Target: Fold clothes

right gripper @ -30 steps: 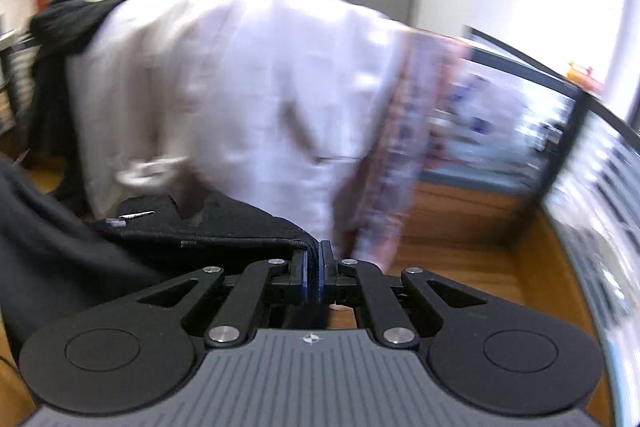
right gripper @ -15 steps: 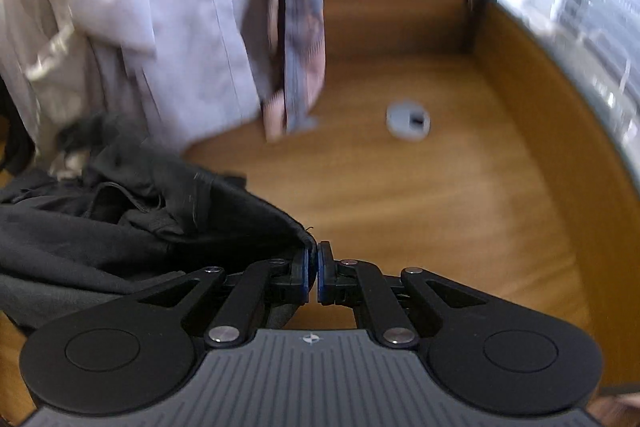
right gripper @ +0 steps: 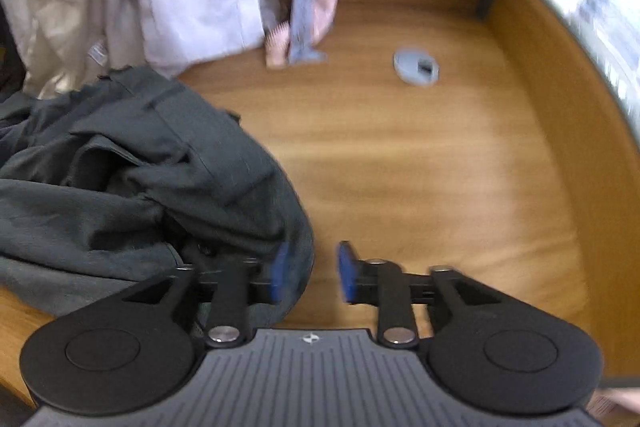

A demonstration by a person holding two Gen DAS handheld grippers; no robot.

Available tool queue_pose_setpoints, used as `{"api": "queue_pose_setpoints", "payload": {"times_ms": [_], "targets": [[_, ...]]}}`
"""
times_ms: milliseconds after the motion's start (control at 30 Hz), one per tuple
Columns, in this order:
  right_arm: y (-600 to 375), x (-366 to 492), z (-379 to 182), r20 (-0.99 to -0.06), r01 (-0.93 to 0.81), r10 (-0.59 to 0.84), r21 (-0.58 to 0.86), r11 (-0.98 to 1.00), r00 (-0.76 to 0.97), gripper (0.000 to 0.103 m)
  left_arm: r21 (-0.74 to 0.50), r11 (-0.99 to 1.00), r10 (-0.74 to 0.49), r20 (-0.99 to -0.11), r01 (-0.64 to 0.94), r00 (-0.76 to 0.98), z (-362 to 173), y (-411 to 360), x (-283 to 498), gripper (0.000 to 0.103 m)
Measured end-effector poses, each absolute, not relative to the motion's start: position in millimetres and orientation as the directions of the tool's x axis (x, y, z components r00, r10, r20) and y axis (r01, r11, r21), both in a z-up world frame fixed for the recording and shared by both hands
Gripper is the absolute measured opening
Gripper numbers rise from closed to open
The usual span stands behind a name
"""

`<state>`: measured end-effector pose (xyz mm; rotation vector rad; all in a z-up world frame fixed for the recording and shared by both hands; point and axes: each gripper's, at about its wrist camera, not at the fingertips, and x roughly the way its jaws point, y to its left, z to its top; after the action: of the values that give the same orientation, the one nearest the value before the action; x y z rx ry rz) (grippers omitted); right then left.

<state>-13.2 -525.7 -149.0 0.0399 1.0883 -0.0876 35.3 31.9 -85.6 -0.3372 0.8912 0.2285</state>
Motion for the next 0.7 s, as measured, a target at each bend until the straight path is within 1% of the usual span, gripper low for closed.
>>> {"api": "queue_pose_setpoints", "payload": {"times_ms": [33,67,133,167,267,400,467,700], "targets": [[-524.4,-10.5,-142.2,-0.880,0.057,-0.037,-0.011,0.998,0.474,0.057,-0.175,0.940,0.050,-0.780,-0.295,0.623,-78.5,26.4,33.5,0.061],[-522.8,-7.7,-135.6,-0.874,0.023,-0.021,-0.011,1.000,0.485,0.060,-0.154,0.955,0.045,-0.768,-0.252,0.639,-71.2,20.0,31.6,0.069],[-519.6,0.4,-128.1,-0.872,-0.031,0.011,-0.004,1.000,0.489,0.062,-0.126,0.980,0.006,-0.751,-0.153,0.661,-60.0,6.5,29.7,0.081],[-517.4,4.4,-125.6,-0.875,-0.054,0.025,-0.001,0.999,0.484,0.064,-0.123,0.987,-0.025,-0.742,-0.100,0.670,-56.1,0.2,29.1,0.083],[-510.2,19.5,-126.3,-0.879,-0.122,0.062,0.005,0.993,0.473,0.068,-0.143,0.989,-0.134,-0.740,0.041,0.659,-54.6,-19.2,31.5,0.086],[-505.8,36.6,-138.7,-0.889,-0.193,0.093,0.005,0.981,0.449,0.069,-0.185,0.969,-0.246,-0.750,0.162,0.614,-65.9,-41.2,37.5,0.086],[-504.9,46.2,-145.4,-0.895,-0.217,0.108,0.013,0.976,0.432,0.070,-0.177,0.960,-0.273,-0.751,0.216,0.602,-76.3,-52.3,37.0,0.086],[-505.8,66.2,-169.8,-0.916,-0.298,0.171,0.060,0.953,0.362,0.070,-0.153,0.924,-0.324,-0.801,0.350,0.504,-120.8,-85.9,50.8,0.085]]}}
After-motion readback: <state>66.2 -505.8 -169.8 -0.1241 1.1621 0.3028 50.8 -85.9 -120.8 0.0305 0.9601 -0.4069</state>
